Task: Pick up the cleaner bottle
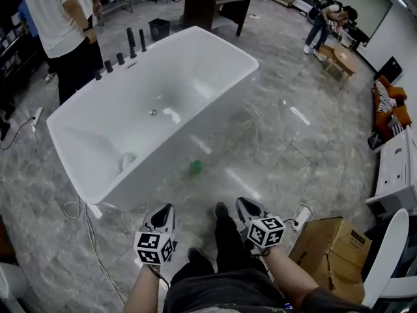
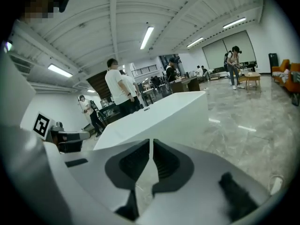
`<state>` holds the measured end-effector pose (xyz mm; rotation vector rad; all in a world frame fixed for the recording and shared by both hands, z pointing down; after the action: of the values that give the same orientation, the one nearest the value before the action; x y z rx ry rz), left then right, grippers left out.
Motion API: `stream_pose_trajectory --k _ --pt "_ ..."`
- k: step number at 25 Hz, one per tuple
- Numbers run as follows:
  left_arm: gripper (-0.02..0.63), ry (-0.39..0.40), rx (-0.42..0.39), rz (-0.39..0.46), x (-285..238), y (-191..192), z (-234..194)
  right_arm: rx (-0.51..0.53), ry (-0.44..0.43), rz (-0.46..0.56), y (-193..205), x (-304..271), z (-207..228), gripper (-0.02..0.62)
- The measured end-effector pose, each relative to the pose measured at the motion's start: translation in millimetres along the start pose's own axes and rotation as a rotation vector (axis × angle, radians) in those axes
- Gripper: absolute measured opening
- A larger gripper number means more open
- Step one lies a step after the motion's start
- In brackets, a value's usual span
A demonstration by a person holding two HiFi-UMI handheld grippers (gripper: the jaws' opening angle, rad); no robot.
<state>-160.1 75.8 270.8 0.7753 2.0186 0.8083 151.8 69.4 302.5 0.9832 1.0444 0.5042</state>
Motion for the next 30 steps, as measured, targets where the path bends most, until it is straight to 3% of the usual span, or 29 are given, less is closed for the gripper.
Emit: stream_pose_trajectory --k 3,7,15,20,26,28,30 --pt "0.023 -0.022 -0.009 -0.019 -6 -2 -7 -0.019 -0.012 -0.006 2 -26 11 0.035" --pt "0.023 -0.052 -0.002 -0.037 -36 -3 -20 0.030 -0.028 -0.037 3 -73 34 0.037" --pt "0.025 -0.062 0.020 -0.107 -140 8 -43 0.131 -0.050 -0.162 33 -193 103 0.037" --pt "0.025 -0.110 0.072 -0.126 -206 16 -73 0.197 -0.107 -0.240 49 -269 128 0.037" --pt "0.025 -0.152 0.125 -0.164 -260 56 -112 0.229 -0.161 -0.300 89 -330 145 0.038" --pt "0.024 -0.143 0.112 -0.179 -272 71 -123 0.248 -0.177 -0.300 104 -344 146 0.067" --pt "0.025 -0.130 0.100 -0.185 -281 86 -134 0.281 -0.183 -0.293 121 -355 147 0.165"
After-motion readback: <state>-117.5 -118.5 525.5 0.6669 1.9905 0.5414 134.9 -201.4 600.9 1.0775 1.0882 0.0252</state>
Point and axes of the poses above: the fingertips, and each gripper's own axes: x backward along the fingers, z to its right, y out of its underside, the point moved 9 cm from there along x, backward along the fingers, and after that the axes turned 14 degrees about x, right-handed, at the moved point
